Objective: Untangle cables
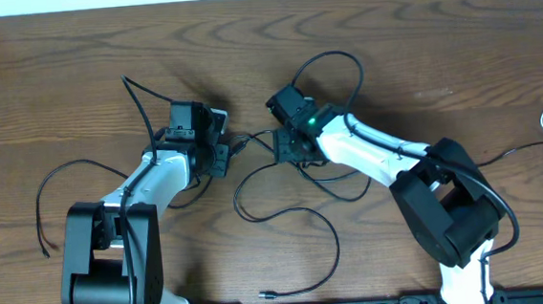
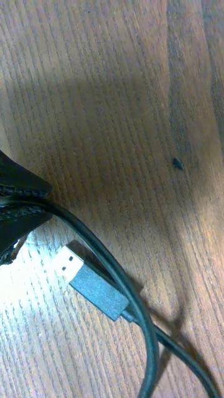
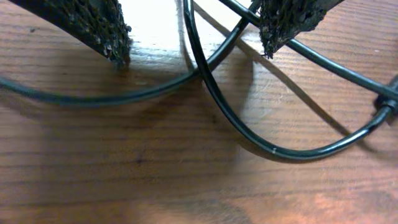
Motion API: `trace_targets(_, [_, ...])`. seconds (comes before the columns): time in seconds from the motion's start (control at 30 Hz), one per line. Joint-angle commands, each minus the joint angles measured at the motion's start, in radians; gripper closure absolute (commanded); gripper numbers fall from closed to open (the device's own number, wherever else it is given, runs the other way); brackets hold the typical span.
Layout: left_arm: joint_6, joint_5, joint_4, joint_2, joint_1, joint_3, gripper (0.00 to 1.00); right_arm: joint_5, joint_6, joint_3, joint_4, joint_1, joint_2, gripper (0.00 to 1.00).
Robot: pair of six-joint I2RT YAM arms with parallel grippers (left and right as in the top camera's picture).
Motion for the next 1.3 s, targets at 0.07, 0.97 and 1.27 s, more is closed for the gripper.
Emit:
trace_targets(0.07, [-0.005, -0.005, -0.002, 0.01, 0.005, -0.009, 0.92, 0.027, -0.024, -0.001, -0.003, 0.014, 0.091, 0.48])
trace_targets(0.97, [-0.005, -0.005, -0.002, 0.01, 0.005, -0.009, 0.92, -0.263, -0.182, 0.154, -0.322, -0.073, -0.01, 0.99])
trace_targets(1.27, [-0.005, -0.005, -0.002, 0.01, 0.005, -0.009, 0.92, -0.277, -0.233, 0.24, -0.388, -0.152, -0.232, 0.99])
